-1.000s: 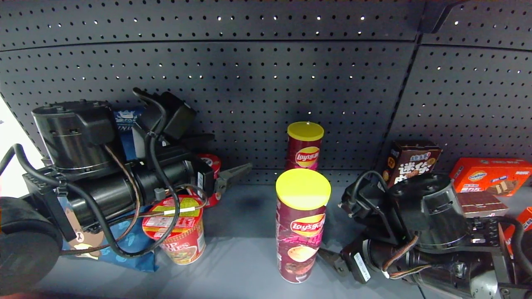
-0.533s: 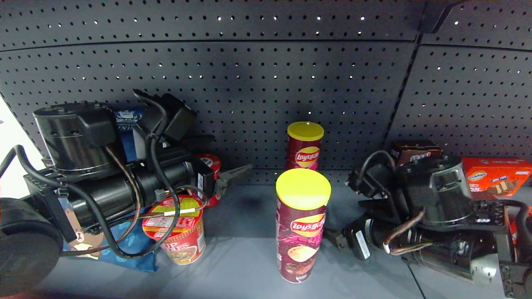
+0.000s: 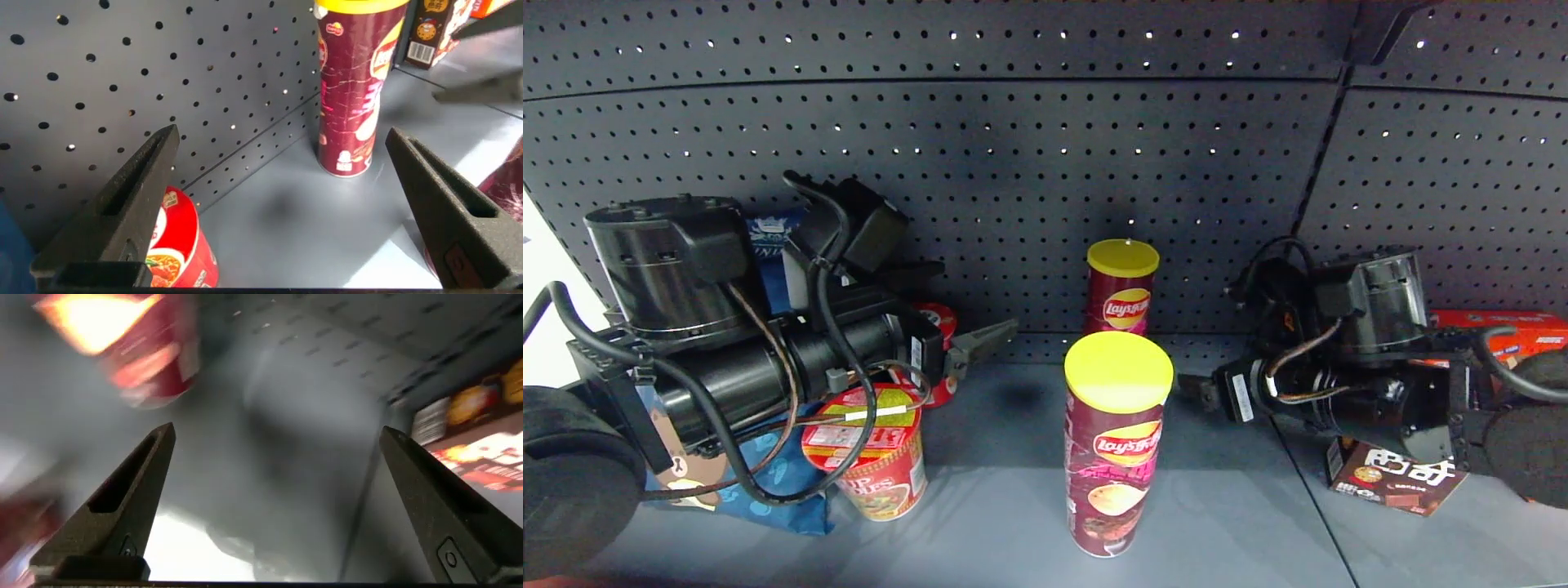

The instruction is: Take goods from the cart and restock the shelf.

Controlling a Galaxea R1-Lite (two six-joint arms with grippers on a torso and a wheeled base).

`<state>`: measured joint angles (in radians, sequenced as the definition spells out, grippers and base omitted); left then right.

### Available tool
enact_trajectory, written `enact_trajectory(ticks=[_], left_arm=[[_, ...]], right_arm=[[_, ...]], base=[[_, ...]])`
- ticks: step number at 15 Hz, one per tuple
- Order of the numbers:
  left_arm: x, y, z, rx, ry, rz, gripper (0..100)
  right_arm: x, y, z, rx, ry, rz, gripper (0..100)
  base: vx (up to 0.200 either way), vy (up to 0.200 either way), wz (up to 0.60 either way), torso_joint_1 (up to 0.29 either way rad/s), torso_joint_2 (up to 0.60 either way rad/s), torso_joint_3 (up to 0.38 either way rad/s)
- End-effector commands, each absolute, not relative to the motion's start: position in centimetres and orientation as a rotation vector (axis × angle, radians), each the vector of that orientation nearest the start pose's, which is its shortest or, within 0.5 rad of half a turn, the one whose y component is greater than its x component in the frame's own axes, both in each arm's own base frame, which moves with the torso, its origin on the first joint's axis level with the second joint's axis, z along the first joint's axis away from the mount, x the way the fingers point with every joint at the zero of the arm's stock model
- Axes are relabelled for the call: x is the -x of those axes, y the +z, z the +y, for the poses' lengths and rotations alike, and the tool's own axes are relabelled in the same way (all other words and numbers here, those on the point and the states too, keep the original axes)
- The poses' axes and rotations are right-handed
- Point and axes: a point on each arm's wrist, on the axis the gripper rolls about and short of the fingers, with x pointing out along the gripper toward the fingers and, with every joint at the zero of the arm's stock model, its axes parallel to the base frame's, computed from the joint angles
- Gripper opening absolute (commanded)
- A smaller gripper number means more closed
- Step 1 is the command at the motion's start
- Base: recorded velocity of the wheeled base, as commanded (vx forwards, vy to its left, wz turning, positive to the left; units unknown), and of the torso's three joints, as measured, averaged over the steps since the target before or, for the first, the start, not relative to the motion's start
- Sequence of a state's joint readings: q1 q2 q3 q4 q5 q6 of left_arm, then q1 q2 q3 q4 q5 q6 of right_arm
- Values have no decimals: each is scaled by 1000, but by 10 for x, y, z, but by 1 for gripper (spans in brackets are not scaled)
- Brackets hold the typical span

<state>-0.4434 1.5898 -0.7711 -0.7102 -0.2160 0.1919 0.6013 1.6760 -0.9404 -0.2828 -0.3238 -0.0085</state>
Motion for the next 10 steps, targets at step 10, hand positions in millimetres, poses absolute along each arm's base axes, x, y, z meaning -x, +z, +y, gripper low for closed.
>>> enact_trajectory(ticks=[10], left_arm=[[-251,211,-124,-196,-668,55,100]], right_arm=[[-263,183,169,220,274,433,100]], base=[[0,0,0,0,0,0]])
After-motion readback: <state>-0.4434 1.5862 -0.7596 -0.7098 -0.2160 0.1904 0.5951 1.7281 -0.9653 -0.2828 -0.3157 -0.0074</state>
